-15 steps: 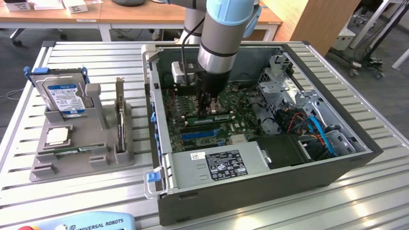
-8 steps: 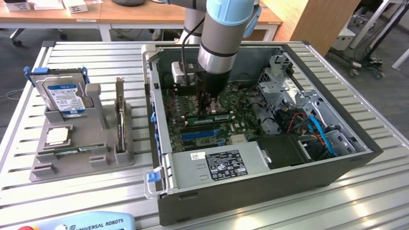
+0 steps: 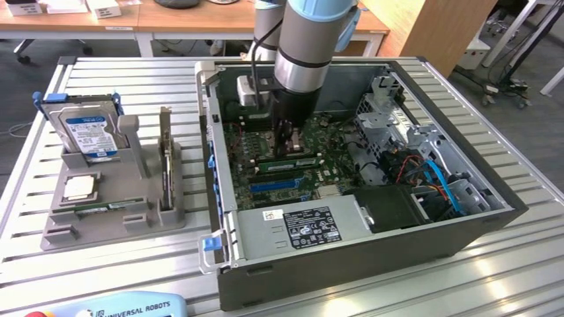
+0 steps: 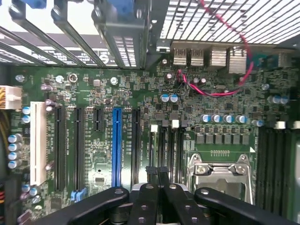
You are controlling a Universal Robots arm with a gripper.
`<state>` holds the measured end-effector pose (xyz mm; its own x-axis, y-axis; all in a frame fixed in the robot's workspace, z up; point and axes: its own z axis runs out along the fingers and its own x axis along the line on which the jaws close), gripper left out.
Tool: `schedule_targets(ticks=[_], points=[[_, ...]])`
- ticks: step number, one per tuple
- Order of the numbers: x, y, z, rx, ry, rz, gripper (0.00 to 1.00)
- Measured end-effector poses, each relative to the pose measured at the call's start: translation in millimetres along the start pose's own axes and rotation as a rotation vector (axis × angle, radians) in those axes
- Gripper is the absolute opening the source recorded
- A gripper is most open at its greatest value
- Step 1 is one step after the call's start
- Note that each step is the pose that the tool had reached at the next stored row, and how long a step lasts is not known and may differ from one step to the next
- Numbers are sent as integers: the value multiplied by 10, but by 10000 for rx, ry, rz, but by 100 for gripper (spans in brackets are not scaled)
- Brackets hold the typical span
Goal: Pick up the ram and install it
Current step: 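Press down the ram until it locks into place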
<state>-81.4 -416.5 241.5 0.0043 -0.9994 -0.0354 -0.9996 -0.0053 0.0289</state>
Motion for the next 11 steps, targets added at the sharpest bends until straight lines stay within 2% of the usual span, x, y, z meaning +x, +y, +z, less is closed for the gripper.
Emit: schedule_targets(ticks=[7,11], points=[[-6,5,-167,0,0,0,10],[-6,5,-178,0,-1,0,10]])
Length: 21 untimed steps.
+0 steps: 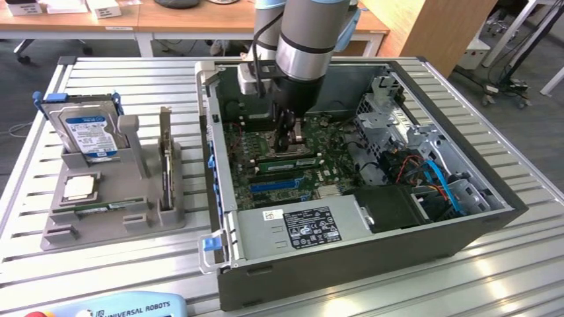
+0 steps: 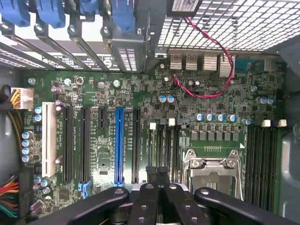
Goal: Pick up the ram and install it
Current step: 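Press down the ram until it locks into place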
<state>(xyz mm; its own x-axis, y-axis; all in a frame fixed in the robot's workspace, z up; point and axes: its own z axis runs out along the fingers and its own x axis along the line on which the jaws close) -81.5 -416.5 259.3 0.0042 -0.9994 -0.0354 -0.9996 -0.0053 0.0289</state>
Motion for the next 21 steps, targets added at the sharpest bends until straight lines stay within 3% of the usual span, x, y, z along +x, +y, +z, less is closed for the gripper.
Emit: schedule_targets(ticks=[6,16,21], points=[[0,-72,-3,0,1,-1,10],[2,-371,-12,0,3,-1,10],[2,-373,-11,0,1,0,10]])
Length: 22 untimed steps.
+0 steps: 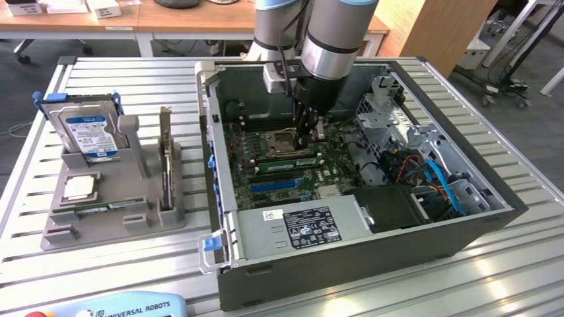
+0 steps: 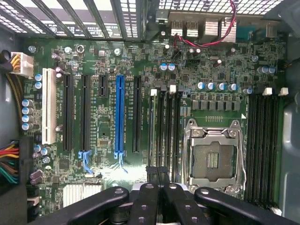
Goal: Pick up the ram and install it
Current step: 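Press down the ram until it locks into place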
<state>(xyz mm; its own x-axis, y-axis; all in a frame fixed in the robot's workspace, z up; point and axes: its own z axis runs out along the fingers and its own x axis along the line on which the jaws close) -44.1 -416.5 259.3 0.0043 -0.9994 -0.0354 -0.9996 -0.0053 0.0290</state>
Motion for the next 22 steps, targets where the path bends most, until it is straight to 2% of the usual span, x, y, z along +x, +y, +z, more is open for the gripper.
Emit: schedule_targets(ticks=[13,22], points=[[0,0,0,1,0,30,10],[0,0,7,53,-43,1488,10]])
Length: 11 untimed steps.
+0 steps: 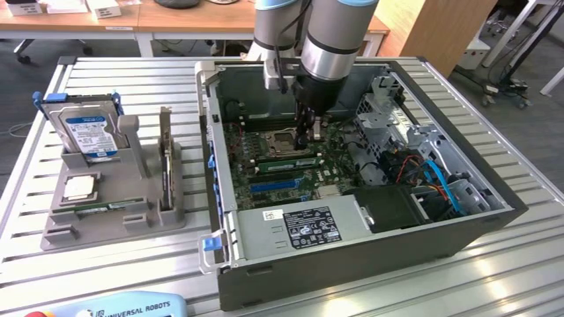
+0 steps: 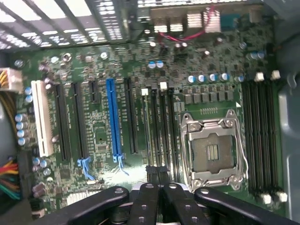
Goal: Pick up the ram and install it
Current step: 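Press down the ram until it locks into place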
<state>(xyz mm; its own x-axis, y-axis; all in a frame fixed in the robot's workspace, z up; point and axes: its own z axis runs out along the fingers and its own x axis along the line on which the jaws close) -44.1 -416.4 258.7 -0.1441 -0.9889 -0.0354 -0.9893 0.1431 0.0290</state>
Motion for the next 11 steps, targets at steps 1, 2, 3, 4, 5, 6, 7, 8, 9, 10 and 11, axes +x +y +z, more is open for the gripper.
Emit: schedule_targets(ticks=[1,2,3,4,5,6,7,8,9,10,11], points=[[0,0,0,6,-5,178,10],[0,0,1,12,-10,357,10],[0,0,2,19,-15,535,10],[0,0,2,25,-20,713,10],[0,0,3,31,-25,890,10],[0,0,4,38,-31,1079,10],[0,0,5,45,-36,1259,10],[1,0,6,50,-41,1438,10],[1,0,8,57,-46,1619,10],[1,0,9,63,-51,1798,10],[1,0,10,69,-56,1977,10]])
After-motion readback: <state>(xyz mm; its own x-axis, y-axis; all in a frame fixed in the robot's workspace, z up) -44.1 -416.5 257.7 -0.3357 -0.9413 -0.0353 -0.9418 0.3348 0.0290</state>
